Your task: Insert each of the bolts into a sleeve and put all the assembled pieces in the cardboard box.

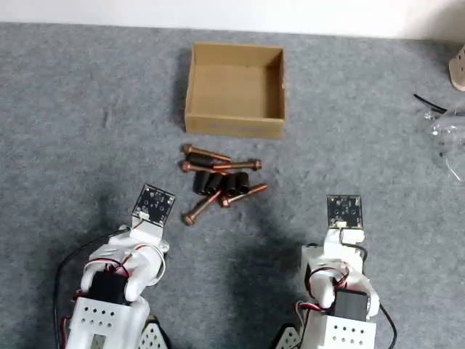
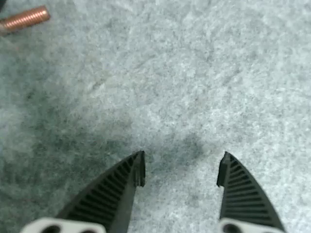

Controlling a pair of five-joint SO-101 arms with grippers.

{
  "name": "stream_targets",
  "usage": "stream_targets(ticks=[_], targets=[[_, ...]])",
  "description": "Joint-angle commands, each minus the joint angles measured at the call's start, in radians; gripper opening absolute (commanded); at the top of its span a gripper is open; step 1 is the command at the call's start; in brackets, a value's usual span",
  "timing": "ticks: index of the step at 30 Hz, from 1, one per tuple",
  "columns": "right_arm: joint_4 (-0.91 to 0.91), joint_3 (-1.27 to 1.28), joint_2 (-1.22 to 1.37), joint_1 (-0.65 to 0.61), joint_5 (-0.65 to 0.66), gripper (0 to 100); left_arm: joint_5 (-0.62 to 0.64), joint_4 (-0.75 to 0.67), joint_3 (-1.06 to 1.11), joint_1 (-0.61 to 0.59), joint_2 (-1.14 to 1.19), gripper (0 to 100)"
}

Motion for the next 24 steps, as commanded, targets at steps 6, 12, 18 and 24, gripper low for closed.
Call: stream_targets(ticks=[6, 12, 18, 24], targets=[[0.004, 0.128, -0.01, 0.012, -0.006, 22.8, -0.003, 0.003, 0.024, 0.01, -0.013, 1], [-0.094, 0.128, -0.012, 0.001, -0.009, 22.8, -0.003, 0.005, 0.022, 0.01, -0.013, 1], [-0.332, 0.13, -0.012, 0.001, -0.009, 22.8, -0.003, -0.106, -0.031, 0.005, -0.013, 1], [-0.461, 0.128, -0.012, 0.004, -0.009, 22.8, -0.006, -0.175, -0.145, 0.004, -0.013, 1]])
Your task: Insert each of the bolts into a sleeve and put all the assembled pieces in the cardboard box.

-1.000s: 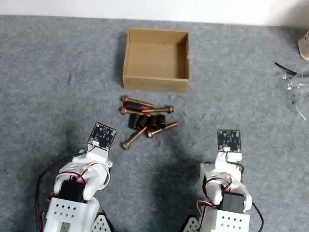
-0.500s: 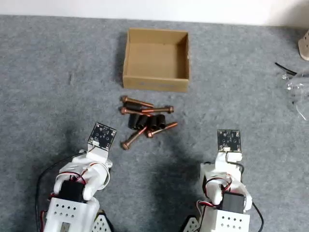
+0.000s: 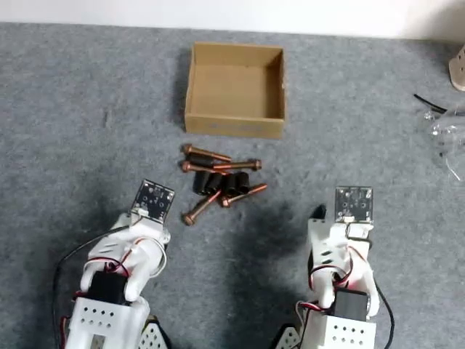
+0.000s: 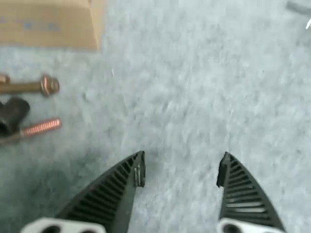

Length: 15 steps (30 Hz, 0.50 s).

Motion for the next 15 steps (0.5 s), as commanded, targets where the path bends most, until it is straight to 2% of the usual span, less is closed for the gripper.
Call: stream_targets(ticks=[1, 7, 10, 15], targets=[[-0.074, 0.128, -0.01, 0.005, -0.009, 22.8, -0.005, -0.04, -0.137, -0.001, -0.013, 1], [-0.128, 0.127, -0.01, 0.002, -0.009, 22.8, -0.002, -0.034, -0.335, -0.005, -0.013, 1], [-0.124, 0.119, -0.01, 0.007, -0.009, 22.8, -0.002, 0.018, -0.45, -0.01, -0.005, 1], [0.033, 0.021, -0.01, 0.004, -0.006, 22.8, -0.038, 0.066, -0.573, -0.008, 0.041, 1]])
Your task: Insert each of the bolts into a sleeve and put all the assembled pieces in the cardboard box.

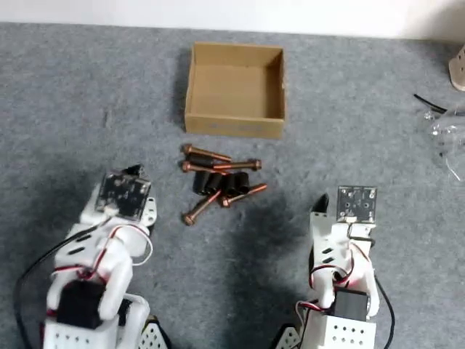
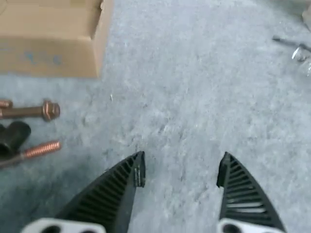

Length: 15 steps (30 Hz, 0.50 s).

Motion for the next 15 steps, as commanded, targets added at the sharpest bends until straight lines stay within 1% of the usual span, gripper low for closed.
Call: stream_targets(ticks=[1, 4, 7, 9, 12, 15], targets=[[0.108, -0.013, -0.01, 0.002, -0.005, 22.8, -0.051, 0.014, -0.12, -0.01, 0.077, 1], [0.174, -0.116, -0.008, -0.019, -0.003, 22.8, -0.052, 0.009, -0.133, -0.012, 0.229, 1], [0.22, -0.194, -0.007, -0.116, -0.002, 22.8, -0.012, -0.012, -0.214, -0.015, 0.418, 1], [0.231, -0.217, -0.005, -0.177, -0.002, 22.8, 0.021, -0.011, -0.302, -0.042, 0.547, 1], [0.185, -0.217, 0.036, -0.206, -0.003, 22.8, 0.058, -0.011, -0.42, -0.073, 0.714, 1], [0.102, -0.222, 0.157, -0.211, -0.003, 22.8, 0.117, -0.012, -0.489, -0.087, 0.848, 1]])
